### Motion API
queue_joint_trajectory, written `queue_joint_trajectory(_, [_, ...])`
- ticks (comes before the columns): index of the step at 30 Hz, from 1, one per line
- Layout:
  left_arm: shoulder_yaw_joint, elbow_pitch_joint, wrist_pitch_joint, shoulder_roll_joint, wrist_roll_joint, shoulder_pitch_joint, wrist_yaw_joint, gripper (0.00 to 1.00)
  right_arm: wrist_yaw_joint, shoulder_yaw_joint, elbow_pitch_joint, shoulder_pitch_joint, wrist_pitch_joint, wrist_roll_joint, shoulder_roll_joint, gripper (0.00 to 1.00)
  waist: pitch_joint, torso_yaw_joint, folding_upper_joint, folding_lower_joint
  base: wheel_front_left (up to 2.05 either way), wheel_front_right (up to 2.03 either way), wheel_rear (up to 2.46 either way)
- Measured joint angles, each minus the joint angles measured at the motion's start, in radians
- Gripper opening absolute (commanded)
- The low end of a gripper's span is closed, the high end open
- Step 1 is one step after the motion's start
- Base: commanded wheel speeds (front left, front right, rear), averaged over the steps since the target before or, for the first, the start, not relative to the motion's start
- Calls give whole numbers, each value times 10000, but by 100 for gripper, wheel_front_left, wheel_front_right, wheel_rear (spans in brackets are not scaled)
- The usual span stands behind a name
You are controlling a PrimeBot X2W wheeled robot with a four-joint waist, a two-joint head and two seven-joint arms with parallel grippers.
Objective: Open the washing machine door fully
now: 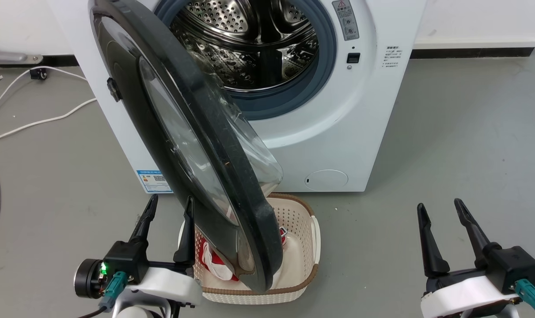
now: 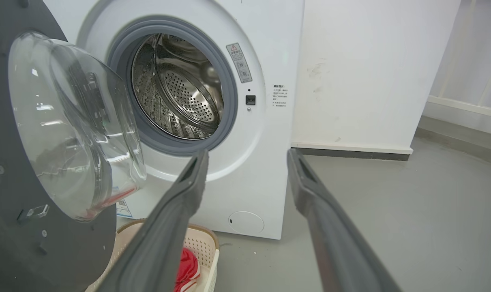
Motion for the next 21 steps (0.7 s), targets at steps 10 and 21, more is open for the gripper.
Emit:
queue_joint_trajectory(10, [12, -88, 0, 0, 121, -7, -23, 100, 0, -65, 69, -7, -15, 115, 0, 100, 62, 5, 0, 0, 0, 0, 0])
queue_joint_trajectory(21, [90, -481, 0, 0, 94, -60, -71, 0, 0, -96, 125, -12, -90, 205, 0, 100, 88, 79, 0, 0, 0, 0, 0])
